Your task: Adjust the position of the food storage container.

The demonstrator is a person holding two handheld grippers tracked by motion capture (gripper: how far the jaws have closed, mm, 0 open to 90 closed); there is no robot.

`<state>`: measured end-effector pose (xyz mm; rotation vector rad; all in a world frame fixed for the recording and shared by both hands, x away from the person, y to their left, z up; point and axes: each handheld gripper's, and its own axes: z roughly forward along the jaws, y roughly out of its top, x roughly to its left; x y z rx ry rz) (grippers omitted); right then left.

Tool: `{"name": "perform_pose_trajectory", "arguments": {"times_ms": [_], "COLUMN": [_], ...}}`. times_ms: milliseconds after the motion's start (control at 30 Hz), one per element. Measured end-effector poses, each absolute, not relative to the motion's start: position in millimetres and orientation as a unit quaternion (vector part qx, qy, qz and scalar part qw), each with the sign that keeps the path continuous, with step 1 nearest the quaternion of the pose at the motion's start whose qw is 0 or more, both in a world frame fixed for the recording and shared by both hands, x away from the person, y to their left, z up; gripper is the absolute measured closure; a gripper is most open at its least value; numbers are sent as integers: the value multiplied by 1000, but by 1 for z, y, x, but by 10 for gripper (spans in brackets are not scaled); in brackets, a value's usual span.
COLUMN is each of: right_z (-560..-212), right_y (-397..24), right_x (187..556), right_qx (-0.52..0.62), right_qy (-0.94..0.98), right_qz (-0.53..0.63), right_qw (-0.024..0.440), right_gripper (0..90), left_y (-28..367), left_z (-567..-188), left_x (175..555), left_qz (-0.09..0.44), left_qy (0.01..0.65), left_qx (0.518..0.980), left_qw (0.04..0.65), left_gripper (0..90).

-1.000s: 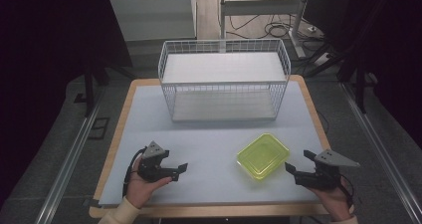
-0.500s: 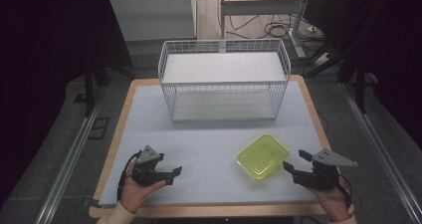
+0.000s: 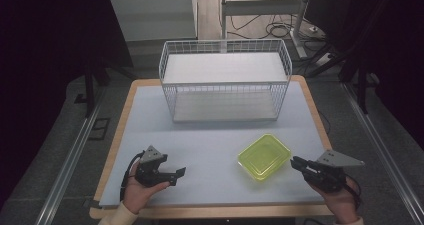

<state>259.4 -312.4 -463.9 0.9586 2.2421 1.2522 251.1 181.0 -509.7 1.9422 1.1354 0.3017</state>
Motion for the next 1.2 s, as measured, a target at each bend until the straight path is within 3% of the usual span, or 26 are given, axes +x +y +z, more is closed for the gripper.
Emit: {"name": "perform_pose_trajectory", "arguments": {"times_ms": [67, 400, 1200], "right_z": [-463, -471, -497], "right_y": [-310, -287, -248], "right_x": [258, 256, 256], "right_qx": [333, 277, 223], "right_qy": [811, 862, 911], "right_qz": [444, 401, 329], "right_qw": [186, 138, 109], "right_gripper": [899, 900, 900], "left_y": [181, 180, 181], "left_z": [-509, -512, -512], "left_x": [251, 253, 253], "left_qz": [122, 113, 109], "left_qy": [452, 455, 450], "left_qx": [776, 778, 781], "left_qw": [423, 419, 418], "left_gripper": [139, 143, 145]}}
